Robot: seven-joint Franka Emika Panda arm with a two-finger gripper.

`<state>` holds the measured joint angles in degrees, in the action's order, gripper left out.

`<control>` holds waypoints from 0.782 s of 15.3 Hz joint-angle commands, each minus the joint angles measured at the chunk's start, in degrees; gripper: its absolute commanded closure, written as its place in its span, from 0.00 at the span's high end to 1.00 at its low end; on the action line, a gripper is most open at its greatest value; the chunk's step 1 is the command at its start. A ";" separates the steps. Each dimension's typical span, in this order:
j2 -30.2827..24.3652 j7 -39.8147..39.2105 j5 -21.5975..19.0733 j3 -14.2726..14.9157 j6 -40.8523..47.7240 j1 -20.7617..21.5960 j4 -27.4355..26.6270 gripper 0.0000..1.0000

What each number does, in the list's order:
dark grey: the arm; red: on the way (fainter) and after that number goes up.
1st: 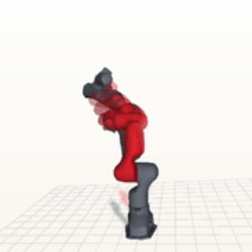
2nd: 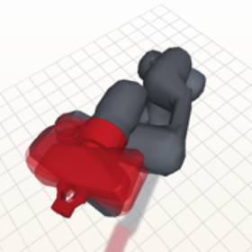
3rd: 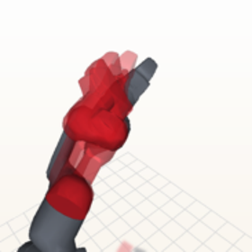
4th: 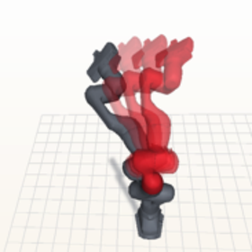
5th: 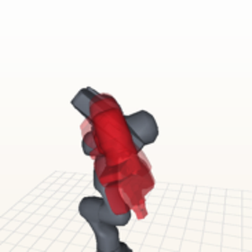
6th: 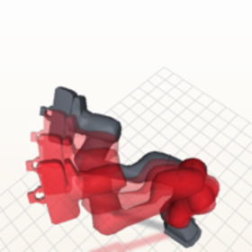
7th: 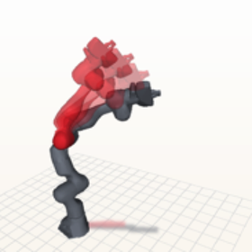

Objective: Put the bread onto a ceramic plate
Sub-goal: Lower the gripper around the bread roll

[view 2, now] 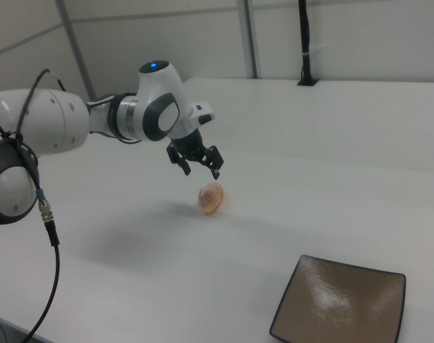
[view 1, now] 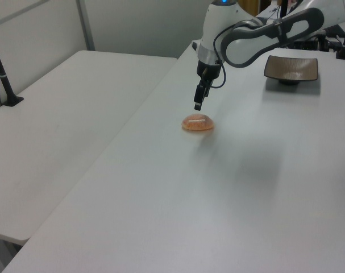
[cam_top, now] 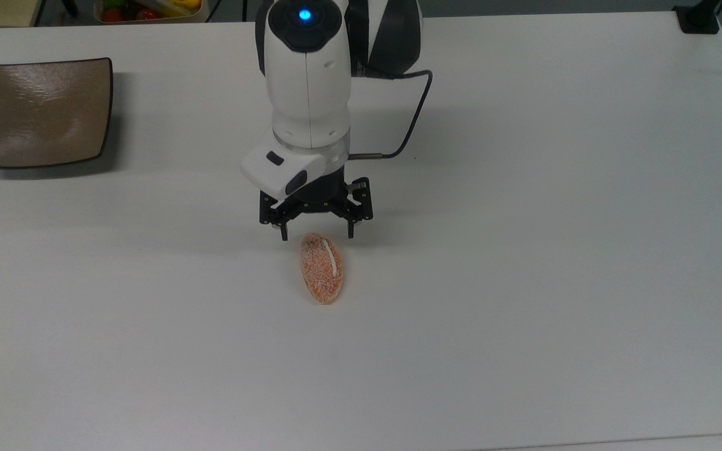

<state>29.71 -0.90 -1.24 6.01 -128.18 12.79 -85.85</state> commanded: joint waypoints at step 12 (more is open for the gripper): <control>8.70 -0.42 2.29 0.14 -2.33 0.48 3.93 1.00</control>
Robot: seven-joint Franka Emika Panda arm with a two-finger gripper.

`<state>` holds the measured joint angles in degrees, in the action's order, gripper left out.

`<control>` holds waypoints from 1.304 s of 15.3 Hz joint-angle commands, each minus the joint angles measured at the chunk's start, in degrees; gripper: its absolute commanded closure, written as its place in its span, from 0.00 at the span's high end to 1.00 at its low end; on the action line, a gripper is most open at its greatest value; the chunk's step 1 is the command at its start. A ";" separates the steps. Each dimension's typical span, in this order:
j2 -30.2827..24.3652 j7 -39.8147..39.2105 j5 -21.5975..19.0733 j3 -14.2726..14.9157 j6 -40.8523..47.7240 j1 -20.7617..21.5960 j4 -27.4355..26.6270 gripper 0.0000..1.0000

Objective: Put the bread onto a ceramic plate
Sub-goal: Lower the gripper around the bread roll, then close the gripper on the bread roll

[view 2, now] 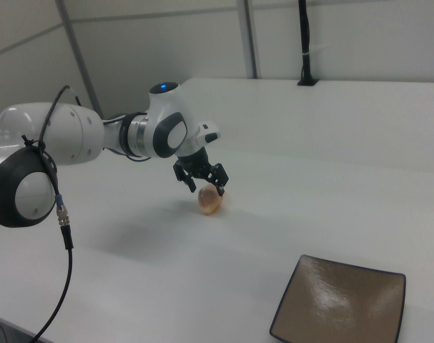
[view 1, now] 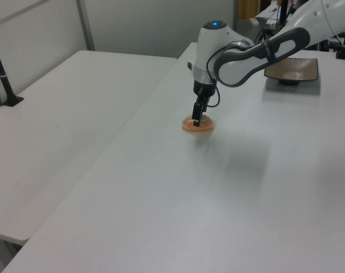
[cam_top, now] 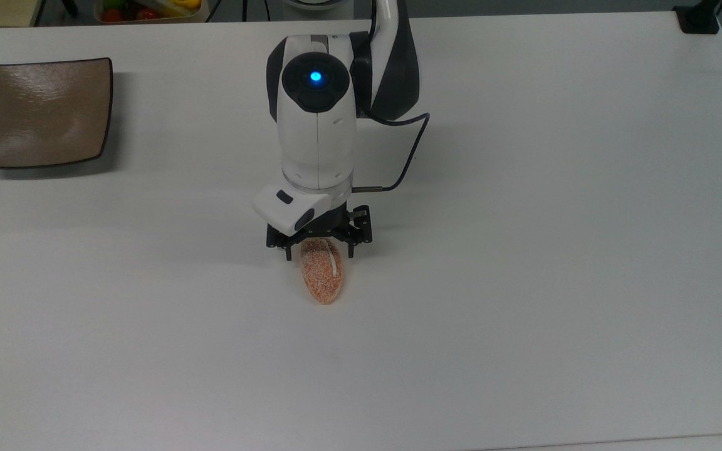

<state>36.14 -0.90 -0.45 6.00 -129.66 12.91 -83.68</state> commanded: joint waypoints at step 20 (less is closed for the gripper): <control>2.98 -0.50 4.23 -0.82 -0.16 0.27 3.00 0.23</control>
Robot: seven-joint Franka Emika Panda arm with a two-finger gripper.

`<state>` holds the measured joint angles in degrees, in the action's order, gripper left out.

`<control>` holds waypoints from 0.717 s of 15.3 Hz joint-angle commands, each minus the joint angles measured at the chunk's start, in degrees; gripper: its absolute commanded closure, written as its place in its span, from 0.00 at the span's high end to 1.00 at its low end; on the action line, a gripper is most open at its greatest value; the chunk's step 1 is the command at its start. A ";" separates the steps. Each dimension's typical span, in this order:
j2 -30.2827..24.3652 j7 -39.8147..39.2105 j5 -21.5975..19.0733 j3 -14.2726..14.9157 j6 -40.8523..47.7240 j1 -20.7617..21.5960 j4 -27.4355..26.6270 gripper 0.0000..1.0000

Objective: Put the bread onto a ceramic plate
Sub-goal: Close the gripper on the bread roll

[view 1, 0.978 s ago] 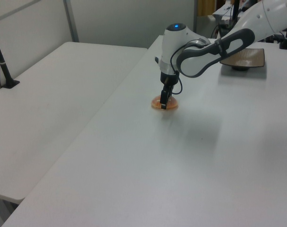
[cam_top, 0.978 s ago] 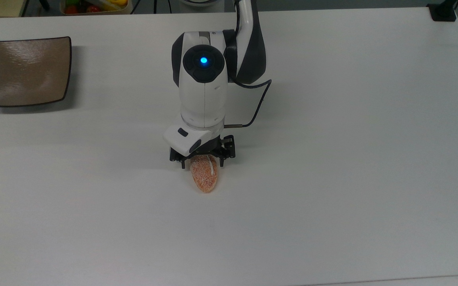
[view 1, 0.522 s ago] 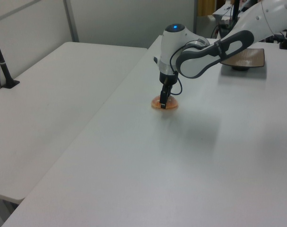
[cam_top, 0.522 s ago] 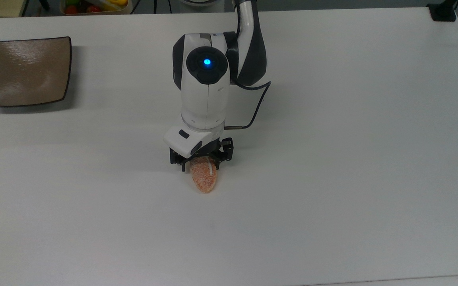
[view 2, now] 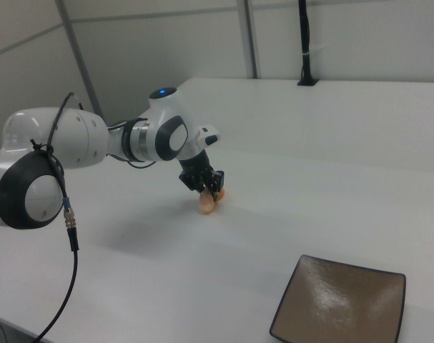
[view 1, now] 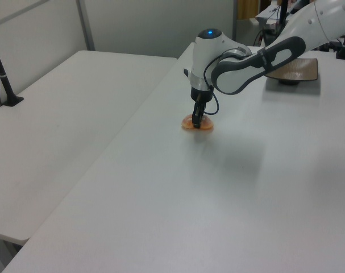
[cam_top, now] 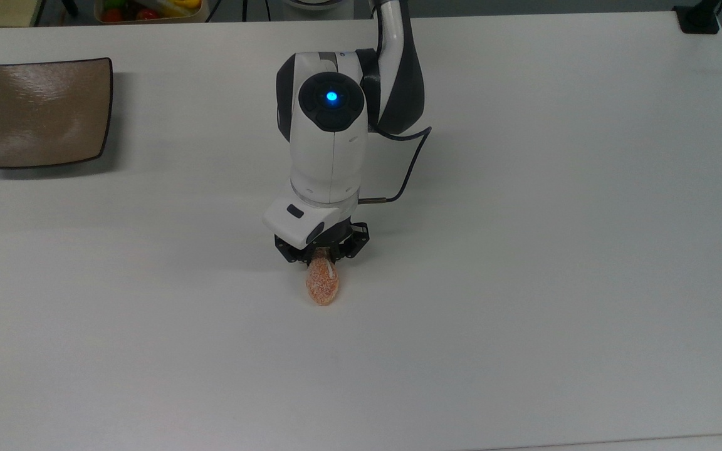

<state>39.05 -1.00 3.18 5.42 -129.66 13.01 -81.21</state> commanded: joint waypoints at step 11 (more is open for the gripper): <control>-15.12 -0.23 -0.45 -0.32 8.62 -0.44 -3.77 0.23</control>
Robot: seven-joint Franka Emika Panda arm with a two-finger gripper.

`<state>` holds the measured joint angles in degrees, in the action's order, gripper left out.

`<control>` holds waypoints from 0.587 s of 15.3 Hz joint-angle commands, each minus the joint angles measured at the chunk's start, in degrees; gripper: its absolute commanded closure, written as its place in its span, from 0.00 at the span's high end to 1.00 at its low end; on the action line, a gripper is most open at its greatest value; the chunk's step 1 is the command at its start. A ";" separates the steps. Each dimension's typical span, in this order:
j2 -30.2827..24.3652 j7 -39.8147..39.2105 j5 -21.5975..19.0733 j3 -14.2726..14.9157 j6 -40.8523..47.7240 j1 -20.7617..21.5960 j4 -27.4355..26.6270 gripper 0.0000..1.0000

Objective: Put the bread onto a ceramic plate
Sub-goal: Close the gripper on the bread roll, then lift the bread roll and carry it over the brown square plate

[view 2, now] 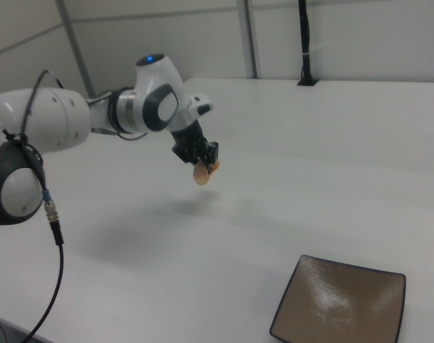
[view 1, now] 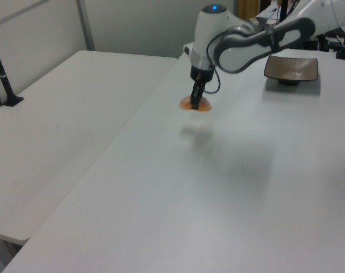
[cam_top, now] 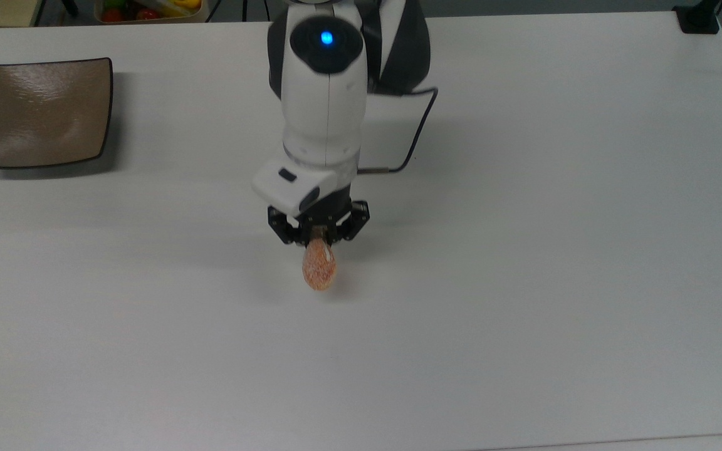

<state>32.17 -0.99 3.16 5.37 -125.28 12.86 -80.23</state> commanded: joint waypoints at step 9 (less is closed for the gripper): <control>-27.76 -0.59 -2.02 -0.27 18.04 -1.43 -14.41 0.23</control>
<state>13.37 -0.98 2.54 5.37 -109.53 12.22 -86.24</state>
